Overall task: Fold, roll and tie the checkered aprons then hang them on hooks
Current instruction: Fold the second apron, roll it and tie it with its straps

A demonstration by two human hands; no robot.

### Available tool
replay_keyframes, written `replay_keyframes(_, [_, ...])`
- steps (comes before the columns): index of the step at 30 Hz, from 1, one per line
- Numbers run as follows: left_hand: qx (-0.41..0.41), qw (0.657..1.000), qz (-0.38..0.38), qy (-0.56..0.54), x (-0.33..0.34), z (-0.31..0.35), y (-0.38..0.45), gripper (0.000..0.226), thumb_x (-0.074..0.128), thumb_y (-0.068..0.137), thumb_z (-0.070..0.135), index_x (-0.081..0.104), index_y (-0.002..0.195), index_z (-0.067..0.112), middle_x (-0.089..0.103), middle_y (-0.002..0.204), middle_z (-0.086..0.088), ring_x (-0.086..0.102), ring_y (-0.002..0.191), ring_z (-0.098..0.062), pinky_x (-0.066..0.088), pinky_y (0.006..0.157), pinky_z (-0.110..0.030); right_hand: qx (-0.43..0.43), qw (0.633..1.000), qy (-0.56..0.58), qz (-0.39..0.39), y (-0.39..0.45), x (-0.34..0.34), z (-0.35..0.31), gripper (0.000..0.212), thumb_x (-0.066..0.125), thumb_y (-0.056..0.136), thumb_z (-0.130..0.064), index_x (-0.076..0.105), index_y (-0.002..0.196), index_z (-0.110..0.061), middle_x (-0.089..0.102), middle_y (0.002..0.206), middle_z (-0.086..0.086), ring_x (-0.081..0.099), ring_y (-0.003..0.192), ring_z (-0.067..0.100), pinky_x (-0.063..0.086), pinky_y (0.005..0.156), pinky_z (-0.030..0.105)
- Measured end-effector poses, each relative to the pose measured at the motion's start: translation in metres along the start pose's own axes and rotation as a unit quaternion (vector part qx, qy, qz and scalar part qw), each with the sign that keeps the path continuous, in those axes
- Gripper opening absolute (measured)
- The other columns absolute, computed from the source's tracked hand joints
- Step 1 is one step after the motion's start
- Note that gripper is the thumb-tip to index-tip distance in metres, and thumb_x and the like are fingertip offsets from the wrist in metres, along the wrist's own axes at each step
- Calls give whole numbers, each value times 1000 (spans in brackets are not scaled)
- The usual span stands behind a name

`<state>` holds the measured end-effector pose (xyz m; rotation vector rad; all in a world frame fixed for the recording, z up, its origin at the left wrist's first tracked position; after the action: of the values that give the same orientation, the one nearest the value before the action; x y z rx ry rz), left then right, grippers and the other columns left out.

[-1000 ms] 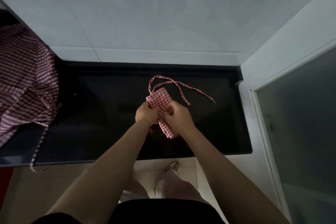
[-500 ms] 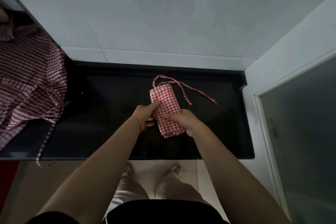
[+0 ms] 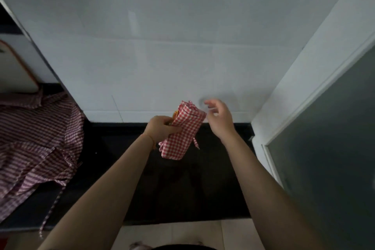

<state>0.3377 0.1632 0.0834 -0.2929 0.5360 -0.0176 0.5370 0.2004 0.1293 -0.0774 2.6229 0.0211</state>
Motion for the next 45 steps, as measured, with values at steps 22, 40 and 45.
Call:
replay_keyframes(22, [168, 892, 32, 419, -35, 153, -4, 26, 69, 85, 35, 72, 108, 23, 65, 97, 1, 60, 95, -21, 53, 83, -36, -107, 907, -324, -244, 1, -94, -106, 13, 58, 99, -28, 69, 95, -21, 64, 95, -7, 59, 66, 13, 43, 59, 26])
replay_keyframes(40, [248, 940, -111, -205, -45, 200, -38, 40, 75, 80, 9, 67, 119, 5, 70, 117, -15, 66, 110, -31, 50, 99, -43, 32, 970, -58, -233, 17, -70, -59, 29, 36, 88, -2, 42, 64, -18, 33, 54, 2, 22, 49, 15, 20, 48, 28])
replay_keyframes(45, [184, 950, -141, -210, -32, 185, -32, 38, 65, 92, 19, 59, 129, 16, 67, 125, -4, 63, 115, -25, 49, 97, -41, 37, 954, -132, -265, 10, -57, -44, 27, 38, 96, -9, 53, 74, -14, 47, 66, 5, 36, 60, 19, 33, 58, 28])
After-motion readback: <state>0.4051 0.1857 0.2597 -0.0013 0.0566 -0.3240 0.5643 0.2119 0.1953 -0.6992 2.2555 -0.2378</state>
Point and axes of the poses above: each hand's wrist, its own y-axis towards the middle knuckle, its own x-axis out of the palm, z = x × y, the point moved 6 cm from there along y, towards the middle knuckle
